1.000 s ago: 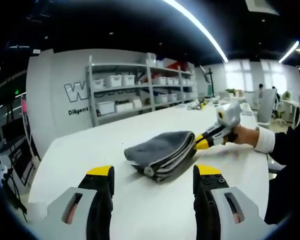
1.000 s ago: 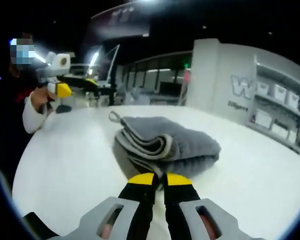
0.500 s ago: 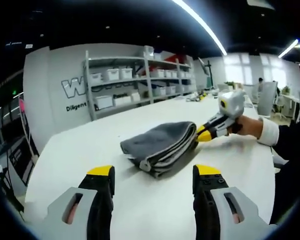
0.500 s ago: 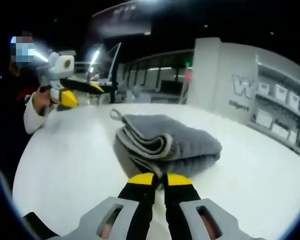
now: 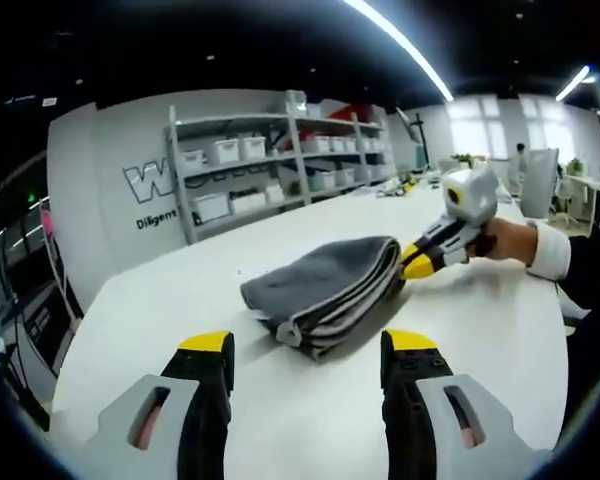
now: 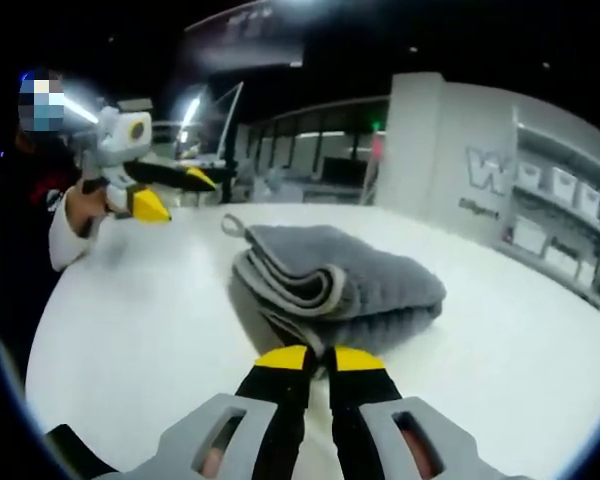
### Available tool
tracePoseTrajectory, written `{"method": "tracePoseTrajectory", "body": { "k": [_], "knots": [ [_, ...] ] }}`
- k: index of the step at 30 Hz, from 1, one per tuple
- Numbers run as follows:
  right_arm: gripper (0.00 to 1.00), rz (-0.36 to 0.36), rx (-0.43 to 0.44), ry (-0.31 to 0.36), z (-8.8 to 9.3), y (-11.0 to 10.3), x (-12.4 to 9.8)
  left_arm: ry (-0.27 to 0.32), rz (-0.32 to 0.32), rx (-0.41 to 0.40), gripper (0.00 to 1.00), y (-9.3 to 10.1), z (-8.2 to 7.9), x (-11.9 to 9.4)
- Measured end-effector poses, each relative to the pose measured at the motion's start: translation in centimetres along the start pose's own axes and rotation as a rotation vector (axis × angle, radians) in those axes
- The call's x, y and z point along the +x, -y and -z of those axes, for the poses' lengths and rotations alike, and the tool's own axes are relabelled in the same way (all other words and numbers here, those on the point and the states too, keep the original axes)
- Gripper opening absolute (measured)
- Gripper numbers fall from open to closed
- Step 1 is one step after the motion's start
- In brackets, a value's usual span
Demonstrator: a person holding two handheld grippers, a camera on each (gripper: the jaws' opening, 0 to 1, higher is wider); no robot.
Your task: Open the folded towel by lifting each exposed corner and separating the folded layers until the towel lies flat within the target outline without major curled edges
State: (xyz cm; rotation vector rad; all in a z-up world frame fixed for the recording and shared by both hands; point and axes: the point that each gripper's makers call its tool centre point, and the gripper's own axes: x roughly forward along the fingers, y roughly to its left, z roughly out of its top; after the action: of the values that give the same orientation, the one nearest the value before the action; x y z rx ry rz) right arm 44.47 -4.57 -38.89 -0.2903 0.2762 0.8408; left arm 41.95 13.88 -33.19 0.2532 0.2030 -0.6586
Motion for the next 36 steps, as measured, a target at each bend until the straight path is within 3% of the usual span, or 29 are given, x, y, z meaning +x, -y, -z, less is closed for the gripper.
{"method": "tracePoseTrajectory", "body": {
  "k": [18, 22, 32, 36],
  "knots": [
    [0.01, -0.004, -0.001, -0.004, 0.1, -0.1, 0.0, -0.021, 0.027, -0.003, 0.56, -0.2, 1.1, 2.1],
    [0.01, -0.003, -0.004, -0.004, 0.1, 0.0, 0.0, -0.053, 0.034, -0.006, 0.56, 0.0, 2.0, 2.6],
    [0.01, -0.002, -0.007, -0.002, 0.0, -0.1, 0.0, -0.046, 0.053, -0.02, 0.52, 0.5, 2.2, 3.0],
    [0.01, -0.003, -0.008, -0.003, 0.0, -0.1, -0.1, -0.04, 0.038, 0.036, 0.52, 0.7, 2.1, 3.4]
  ]
}}
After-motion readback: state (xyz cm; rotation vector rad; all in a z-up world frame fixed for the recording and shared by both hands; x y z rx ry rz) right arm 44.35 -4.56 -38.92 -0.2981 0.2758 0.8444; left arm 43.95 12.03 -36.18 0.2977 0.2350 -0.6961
